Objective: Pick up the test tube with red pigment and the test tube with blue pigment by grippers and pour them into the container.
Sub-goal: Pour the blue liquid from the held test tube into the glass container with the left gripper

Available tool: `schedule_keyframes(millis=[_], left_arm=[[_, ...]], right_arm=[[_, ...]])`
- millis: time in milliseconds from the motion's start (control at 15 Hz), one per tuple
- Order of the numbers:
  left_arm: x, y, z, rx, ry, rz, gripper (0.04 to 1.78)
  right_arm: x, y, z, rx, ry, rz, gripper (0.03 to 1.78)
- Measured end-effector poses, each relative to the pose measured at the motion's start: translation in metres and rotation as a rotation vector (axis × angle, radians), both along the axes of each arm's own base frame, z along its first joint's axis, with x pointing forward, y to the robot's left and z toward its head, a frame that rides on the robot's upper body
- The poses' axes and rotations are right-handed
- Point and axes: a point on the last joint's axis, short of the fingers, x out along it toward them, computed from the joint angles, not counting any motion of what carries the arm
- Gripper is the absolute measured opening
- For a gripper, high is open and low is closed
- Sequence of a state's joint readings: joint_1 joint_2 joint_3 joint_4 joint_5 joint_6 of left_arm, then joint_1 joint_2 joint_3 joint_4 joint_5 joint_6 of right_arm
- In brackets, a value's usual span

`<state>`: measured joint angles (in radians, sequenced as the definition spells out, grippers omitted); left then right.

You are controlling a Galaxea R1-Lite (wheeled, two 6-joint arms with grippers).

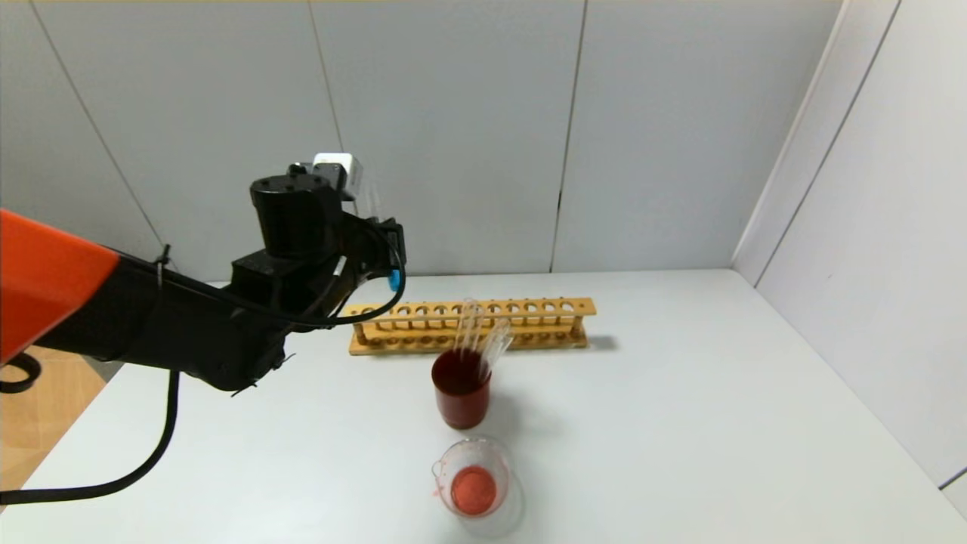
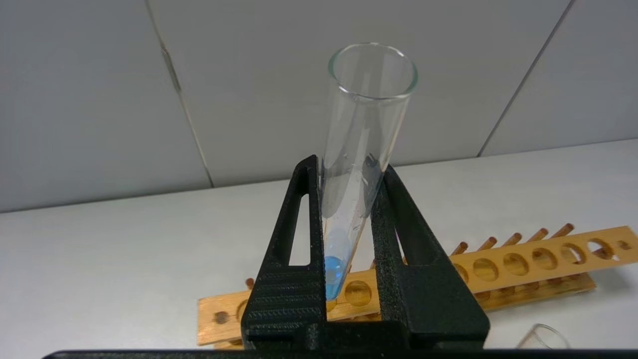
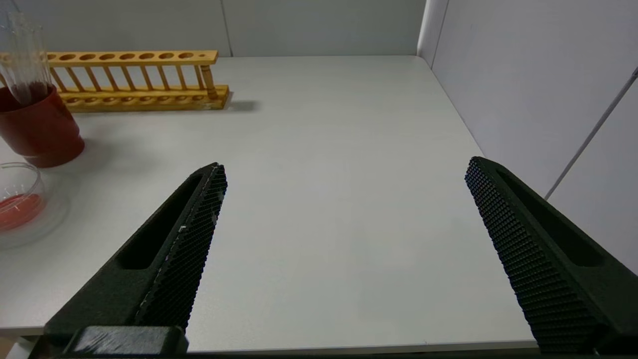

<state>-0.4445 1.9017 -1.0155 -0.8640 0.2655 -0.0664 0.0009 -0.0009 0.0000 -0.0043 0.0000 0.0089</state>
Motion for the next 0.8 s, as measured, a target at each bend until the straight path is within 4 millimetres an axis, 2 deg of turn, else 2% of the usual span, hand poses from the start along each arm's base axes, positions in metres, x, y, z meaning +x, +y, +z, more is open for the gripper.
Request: schedule_keyframes(millis=[200, 400, 600, 800], left_arm=[[-0.029, 0.012, 0.029, 0.011, -0.045, -0.006, 0.33], [-0.063, 0.024, 0.046, 0.027, -0.083, -0.023, 0.33], [-0.101, 0.037, 0.046, 0.069, -0.091, -0.045, 0.33], [-0.133, 0.052, 0.036, 0.180, -0.093, -0.057, 0.33]], right_arm=[[0.000, 0.000, 0.000, 0.000, 0.000, 0.000, 1.75], [0.000, 0.000, 0.000, 0.000, 0.000, 0.000, 1.75], [0.000, 0.000, 0.000, 0.000, 0.000, 0.000, 1.75], [0.000, 0.000, 0.000, 0.000, 0.000, 0.000, 1.75]])
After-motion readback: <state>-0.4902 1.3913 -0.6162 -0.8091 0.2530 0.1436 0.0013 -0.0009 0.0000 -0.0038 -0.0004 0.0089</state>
